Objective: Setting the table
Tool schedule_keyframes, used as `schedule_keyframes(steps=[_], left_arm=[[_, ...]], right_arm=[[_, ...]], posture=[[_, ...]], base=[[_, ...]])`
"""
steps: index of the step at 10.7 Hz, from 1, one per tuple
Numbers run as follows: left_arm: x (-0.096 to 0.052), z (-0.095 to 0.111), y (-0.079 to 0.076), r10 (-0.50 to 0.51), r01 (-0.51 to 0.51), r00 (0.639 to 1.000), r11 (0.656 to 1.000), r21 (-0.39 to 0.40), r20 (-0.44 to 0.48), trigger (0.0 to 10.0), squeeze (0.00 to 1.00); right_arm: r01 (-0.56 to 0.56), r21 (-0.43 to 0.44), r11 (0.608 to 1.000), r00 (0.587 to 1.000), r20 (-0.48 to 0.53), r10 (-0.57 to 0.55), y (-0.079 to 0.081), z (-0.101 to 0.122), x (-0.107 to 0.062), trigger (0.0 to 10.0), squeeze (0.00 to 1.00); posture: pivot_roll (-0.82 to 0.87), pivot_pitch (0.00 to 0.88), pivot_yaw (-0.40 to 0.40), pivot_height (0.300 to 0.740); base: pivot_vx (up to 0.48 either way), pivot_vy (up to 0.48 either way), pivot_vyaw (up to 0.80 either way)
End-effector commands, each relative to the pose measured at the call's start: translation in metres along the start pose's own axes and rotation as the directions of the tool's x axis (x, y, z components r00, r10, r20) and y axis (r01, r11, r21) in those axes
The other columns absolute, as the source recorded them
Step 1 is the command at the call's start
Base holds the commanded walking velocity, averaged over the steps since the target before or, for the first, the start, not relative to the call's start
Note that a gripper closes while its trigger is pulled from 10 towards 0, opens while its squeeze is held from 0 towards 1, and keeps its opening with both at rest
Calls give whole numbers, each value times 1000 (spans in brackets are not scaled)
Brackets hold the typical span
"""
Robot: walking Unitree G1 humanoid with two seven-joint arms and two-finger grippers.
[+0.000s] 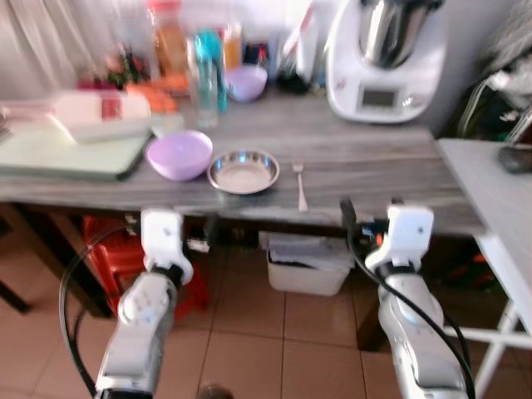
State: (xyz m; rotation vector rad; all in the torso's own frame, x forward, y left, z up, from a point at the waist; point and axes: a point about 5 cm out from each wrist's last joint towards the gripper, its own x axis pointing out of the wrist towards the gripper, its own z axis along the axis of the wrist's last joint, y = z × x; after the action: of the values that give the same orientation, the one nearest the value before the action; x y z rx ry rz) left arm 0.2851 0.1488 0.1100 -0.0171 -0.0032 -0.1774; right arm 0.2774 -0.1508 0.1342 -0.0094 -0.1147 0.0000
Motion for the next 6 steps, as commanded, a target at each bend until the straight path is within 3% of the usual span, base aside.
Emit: schedule_keyframes(steps=[1,5,6], left_arm=[[2,3,1,0,0,1000,1000,14,5,10000,0],[2,2,-1,-19,19,1000,1000,25,3,10000,0],[2,3,-2,-32,31,999,999,31,19,10000,0]], right_arm=[[5,13,1000,1000,2,-5,1,0,0,10000,0],[9,17,1000,1000,0,-9,2,-1,-1,10000,0],[9,17,1000,1000,-1,-9,2,-2,-1,10000,0]], posture=[[49,0,10,740],[47,0,15,740],[47,0,15,740]], base=[[-307,0,0],[-303,0,0],[0,0,0]])
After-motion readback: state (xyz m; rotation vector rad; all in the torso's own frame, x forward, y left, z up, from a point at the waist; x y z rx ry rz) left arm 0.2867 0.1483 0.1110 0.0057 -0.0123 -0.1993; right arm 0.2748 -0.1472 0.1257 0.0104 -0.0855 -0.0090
